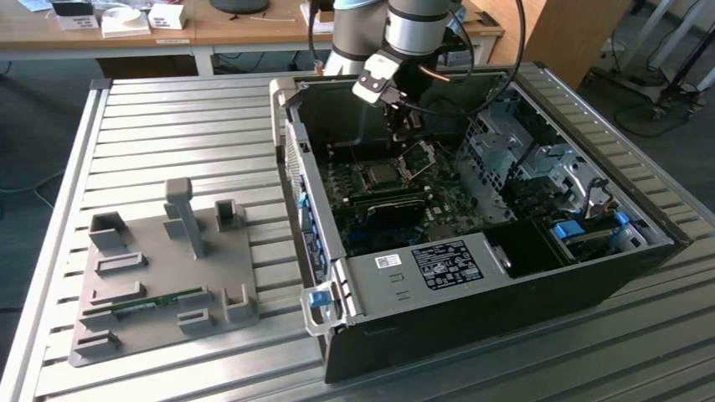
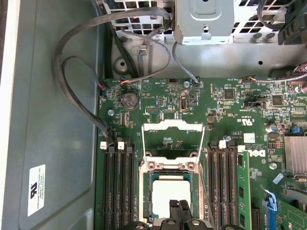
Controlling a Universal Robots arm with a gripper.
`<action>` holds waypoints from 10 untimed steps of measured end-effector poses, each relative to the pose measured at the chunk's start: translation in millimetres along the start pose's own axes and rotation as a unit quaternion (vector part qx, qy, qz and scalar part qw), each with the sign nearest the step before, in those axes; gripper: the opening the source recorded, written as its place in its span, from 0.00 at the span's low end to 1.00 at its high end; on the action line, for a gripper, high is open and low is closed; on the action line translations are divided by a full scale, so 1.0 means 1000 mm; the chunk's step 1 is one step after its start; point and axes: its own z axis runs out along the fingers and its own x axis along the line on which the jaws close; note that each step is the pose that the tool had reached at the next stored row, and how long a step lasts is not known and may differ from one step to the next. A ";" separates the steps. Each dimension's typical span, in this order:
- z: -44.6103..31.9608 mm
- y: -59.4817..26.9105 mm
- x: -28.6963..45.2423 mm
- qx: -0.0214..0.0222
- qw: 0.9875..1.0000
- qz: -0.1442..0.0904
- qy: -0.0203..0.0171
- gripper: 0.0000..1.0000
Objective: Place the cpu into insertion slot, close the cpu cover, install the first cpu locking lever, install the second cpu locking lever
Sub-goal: 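Close the cpu cover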
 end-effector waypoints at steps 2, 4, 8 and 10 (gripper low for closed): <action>0.0000 0.0006 0.0000 0.000 1.000 0.000 0.000 0.10; 0.0002 0.0025 0.0001 0.000 1.000 0.000 0.000 0.10; 0.0003 0.0048 0.0004 0.000 1.000 0.000 0.000 0.10; 0.0003 0.0056 0.0004 0.000 1.000 0.000 0.000 0.10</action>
